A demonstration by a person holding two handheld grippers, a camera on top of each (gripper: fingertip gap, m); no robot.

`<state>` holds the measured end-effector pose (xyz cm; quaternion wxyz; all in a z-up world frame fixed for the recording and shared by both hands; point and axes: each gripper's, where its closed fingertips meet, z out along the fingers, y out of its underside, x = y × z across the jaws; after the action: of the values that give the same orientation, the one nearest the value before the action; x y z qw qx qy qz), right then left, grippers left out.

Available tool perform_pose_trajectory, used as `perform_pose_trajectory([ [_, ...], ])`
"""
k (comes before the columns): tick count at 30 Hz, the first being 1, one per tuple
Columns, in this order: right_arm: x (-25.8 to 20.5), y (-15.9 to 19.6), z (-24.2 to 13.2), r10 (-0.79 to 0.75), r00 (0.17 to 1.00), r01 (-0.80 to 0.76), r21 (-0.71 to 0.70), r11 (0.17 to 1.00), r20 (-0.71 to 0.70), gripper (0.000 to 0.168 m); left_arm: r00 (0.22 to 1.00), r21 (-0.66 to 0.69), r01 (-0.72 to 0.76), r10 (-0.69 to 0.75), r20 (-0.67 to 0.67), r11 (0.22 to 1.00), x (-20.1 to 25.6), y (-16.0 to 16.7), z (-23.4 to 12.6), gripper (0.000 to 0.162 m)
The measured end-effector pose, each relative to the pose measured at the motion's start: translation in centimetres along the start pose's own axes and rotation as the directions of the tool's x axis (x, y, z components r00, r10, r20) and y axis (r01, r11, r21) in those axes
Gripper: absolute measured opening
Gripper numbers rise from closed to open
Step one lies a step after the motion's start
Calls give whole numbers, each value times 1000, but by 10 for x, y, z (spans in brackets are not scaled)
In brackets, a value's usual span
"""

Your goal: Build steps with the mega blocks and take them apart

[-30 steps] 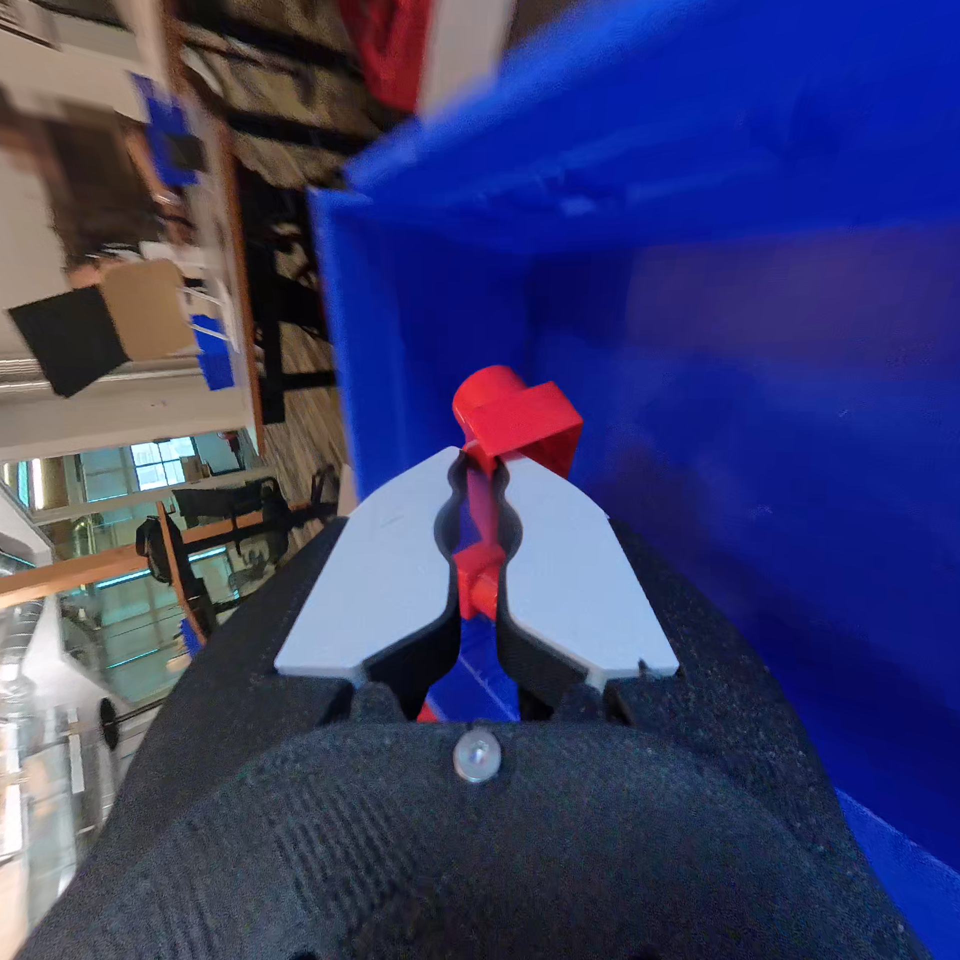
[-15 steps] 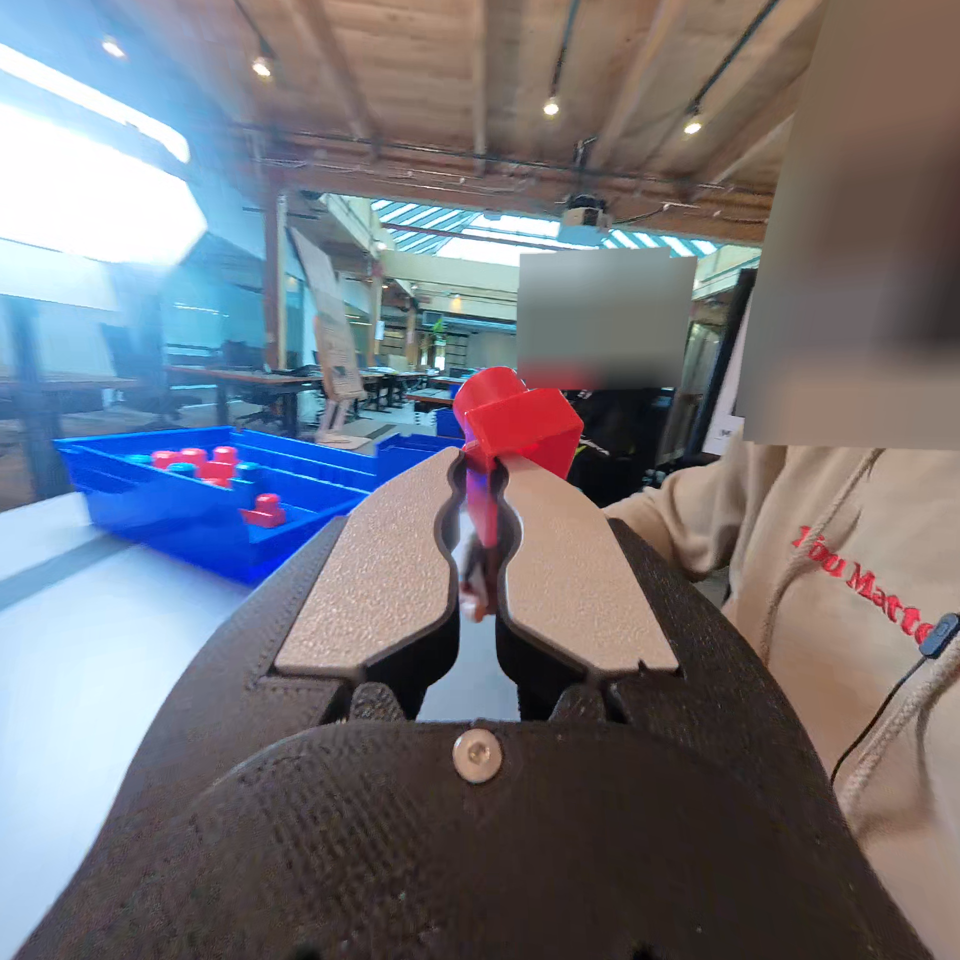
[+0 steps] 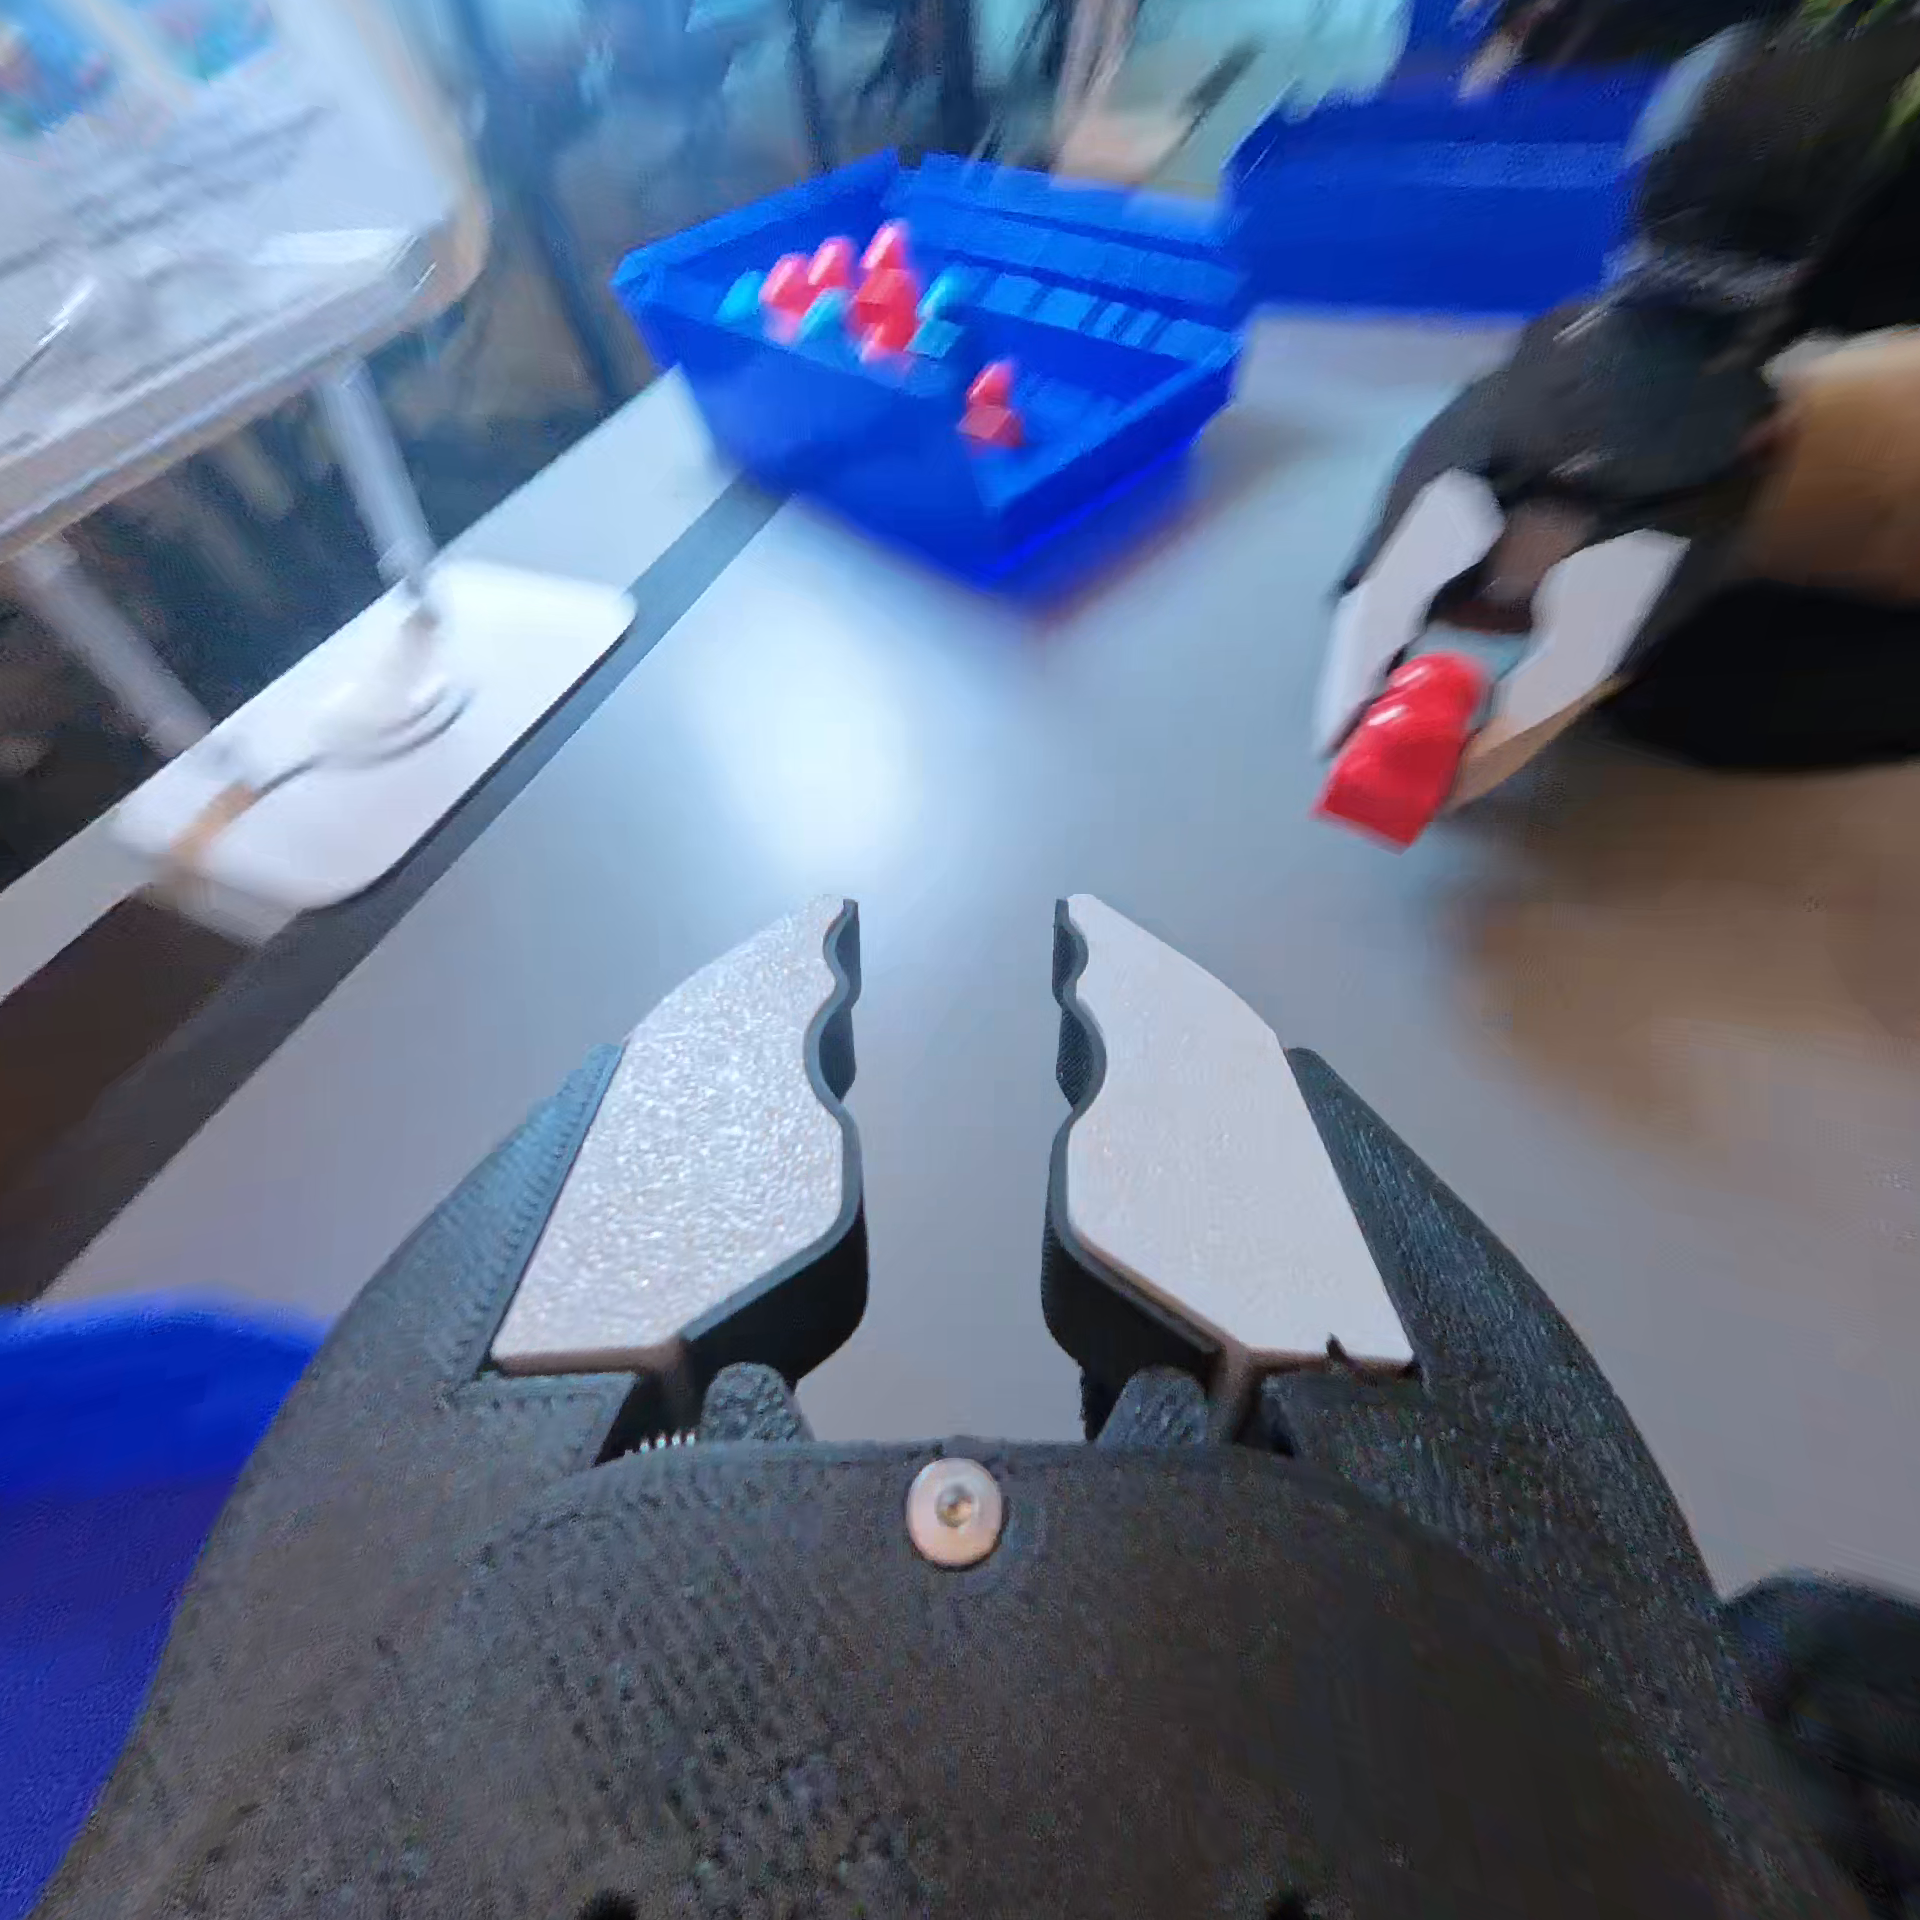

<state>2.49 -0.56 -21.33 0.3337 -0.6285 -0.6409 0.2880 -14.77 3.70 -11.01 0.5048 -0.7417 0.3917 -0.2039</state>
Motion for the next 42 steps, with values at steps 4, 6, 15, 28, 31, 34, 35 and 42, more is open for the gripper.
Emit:
perform_pose_trajectory([
  [4, 25, 30, 9, -55, 989, 34, -150, 988, -138, 37, 959, -387, 91, 25, 283, 917, -106, 56, -58, 34],
  [6, 38, 30, 7, -74, 973, 42, -152, 988, -217, 47, 935, -526, 164, 38, 352, 834, -145, 86, -81, 34],
  [15, 46, 7, -11, -25, 954, 28, 4, 1000, -297, 48, 955, -802, 297, -165, 247, 518, -169, 177, -100, 45],
  [28, 49, -1, -16, 13, 953, 9, 69, 998, -303, 45, 962, -805, 270, -113, 248, 528, -186, 172, -97, 51],
  [31, 48, 0, -14, 21, 958, -1, 70, 998, -288, 45, 958, -836, 277, -199, 205, 475, -170, 178, -99, 49],
  [34, 47, 1, -13, 20, 959, -2, 63, 998, -283, 45, 911, -785, 390, -327, 252, 480, -168, 175, -91, 48],
  [35, 47, 2, -13, 19, 959, -2, 60, 998, -282, 45, 896, -770, 419, -358, 263, 482, -168, 175, -87, 48],
  [42, 46, 3, -11, 17, 962, -3, 54, 999, -273, 44, 868, -732, 462, -426, 256, 501, -167, 172, -74, 46],
])
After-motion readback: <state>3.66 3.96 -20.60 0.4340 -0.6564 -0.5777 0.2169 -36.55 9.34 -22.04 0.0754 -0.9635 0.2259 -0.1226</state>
